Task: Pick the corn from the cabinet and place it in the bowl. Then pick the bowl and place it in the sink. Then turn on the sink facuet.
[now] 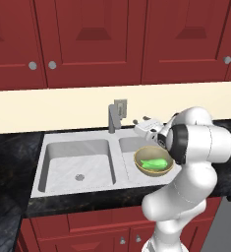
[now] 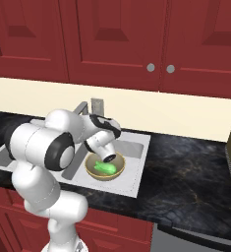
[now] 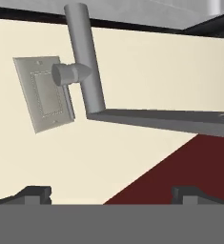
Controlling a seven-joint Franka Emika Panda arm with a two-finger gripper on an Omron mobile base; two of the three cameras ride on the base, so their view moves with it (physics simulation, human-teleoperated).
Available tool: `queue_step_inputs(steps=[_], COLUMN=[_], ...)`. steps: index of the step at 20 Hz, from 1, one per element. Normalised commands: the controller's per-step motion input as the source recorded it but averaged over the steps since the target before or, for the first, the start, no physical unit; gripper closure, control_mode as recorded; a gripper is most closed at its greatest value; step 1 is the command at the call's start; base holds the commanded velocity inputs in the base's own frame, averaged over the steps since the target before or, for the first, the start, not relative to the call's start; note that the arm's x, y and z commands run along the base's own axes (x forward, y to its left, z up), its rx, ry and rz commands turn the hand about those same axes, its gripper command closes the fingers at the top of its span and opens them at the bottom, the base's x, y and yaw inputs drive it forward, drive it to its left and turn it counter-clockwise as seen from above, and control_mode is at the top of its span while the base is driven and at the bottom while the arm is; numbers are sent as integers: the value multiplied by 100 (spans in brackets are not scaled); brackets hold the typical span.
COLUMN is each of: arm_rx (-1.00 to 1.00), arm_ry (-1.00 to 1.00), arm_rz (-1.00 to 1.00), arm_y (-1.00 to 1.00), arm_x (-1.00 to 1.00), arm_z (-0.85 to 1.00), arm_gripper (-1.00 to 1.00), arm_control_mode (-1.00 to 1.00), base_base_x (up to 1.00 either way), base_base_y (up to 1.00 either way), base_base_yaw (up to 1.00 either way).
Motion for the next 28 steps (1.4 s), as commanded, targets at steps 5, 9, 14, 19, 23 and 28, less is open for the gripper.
queue_step_inputs(steps=[5, 9, 14, 19, 23, 28], arm_rx=[-5, -6, -4, -1, -1, -3], arm_ry=[-6, -1, 0, 0, -1, -3], arm_rz=[0, 0, 0, 0, 0, 0], arm_y=[15, 16, 2, 0, 0, 9], arm_x=[12, 34, 43, 39, 22, 16], arm_z=[0, 0, 0, 0, 0, -4], arm_gripper=[-100, -100, -100, -100, -100, -100], arm_control_mode=[-100, -100, -100, -100, -100, -100], base_base_x=[0, 0, 0, 0, 0, 0], base_base_y=[0, 0, 0, 0, 0, 0], base_base_yaw=[0, 0, 0, 0, 0, 0])
